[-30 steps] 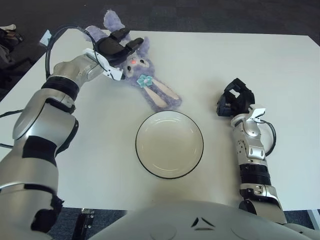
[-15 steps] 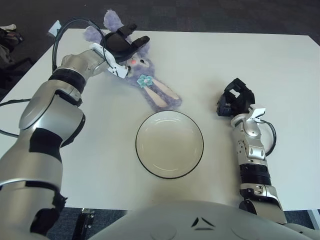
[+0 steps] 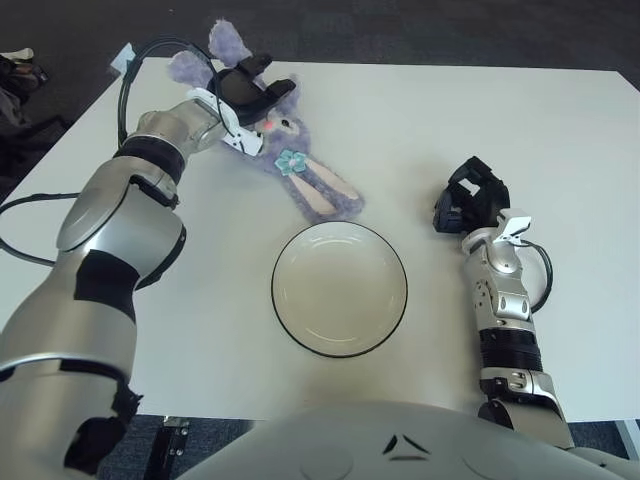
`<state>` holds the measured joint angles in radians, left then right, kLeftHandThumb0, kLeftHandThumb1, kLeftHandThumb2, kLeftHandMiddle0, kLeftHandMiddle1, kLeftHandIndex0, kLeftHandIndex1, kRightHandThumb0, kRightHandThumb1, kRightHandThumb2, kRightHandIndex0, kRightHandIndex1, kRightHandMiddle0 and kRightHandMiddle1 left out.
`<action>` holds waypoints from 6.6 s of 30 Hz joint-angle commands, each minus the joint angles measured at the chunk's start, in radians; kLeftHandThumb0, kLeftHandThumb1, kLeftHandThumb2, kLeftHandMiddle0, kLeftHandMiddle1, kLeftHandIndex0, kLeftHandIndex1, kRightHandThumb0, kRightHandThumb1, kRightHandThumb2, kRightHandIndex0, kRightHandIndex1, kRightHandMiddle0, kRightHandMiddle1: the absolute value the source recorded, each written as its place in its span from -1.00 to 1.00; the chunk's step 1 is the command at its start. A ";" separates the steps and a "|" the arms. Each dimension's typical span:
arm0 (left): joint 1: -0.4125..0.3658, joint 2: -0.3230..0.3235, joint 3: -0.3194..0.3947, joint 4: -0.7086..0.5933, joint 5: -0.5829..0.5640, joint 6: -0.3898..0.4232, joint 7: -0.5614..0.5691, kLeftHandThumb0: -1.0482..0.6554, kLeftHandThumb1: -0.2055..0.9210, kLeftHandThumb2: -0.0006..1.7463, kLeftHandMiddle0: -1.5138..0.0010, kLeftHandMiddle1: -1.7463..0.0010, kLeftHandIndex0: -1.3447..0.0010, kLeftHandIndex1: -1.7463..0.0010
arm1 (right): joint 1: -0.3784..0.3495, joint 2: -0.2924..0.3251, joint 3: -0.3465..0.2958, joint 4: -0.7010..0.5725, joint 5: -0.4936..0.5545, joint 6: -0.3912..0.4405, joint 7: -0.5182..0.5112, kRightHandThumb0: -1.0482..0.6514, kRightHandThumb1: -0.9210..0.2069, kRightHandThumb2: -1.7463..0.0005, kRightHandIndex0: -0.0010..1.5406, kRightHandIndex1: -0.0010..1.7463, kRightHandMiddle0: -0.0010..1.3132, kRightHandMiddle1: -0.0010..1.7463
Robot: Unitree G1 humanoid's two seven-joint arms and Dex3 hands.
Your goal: Put the doll into the plate.
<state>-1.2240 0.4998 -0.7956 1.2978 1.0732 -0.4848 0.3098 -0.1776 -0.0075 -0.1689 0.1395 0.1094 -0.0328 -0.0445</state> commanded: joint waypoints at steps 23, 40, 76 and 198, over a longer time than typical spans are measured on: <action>-0.090 -0.010 -0.084 0.032 0.024 -0.108 -0.208 -0.17 -0.40 0.29 1.00 0.38 1.00 0.16 | 0.075 0.020 0.011 0.010 0.013 0.054 0.010 0.22 0.80 -1.00 0.22 0.90 0.07 1.00; -0.093 -0.021 -0.129 0.051 0.034 -0.078 -0.275 -0.15 -0.41 0.29 1.00 0.54 1.00 0.40 | 0.088 0.010 0.026 -0.005 0.006 0.054 0.024 0.22 0.80 -1.00 0.22 0.89 0.07 1.00; 0.015 -0.051 -0.140 0.080 0.022 0.117 -0.212 -0.15 -0.36 0.29 1.00 0.37 1.00 0.52 | 0.131 -0.057 0.081 -0.062 -0.003 0.088 0.186 0.23 0.78 -1.00 0.20 0.92 0.06 1.00; 0.122 -0.039 0.303 0.034 -0.408 0.071 -0.218 0.22 -0.69 0.78 -0.34 -0.47 -0.04 -1.00 | 0.080 -0.106 0.076 0.021 0.025 0.072 0.259 0.22 0.77 -1.00 0.19 0.94 0.05 1.00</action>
<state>-1.1409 0.4623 -0.4971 1.3286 0.6708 -0.4194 0.1185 -0.1389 -0.1069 -0.0893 0.1033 0.1345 -0.0025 0.2179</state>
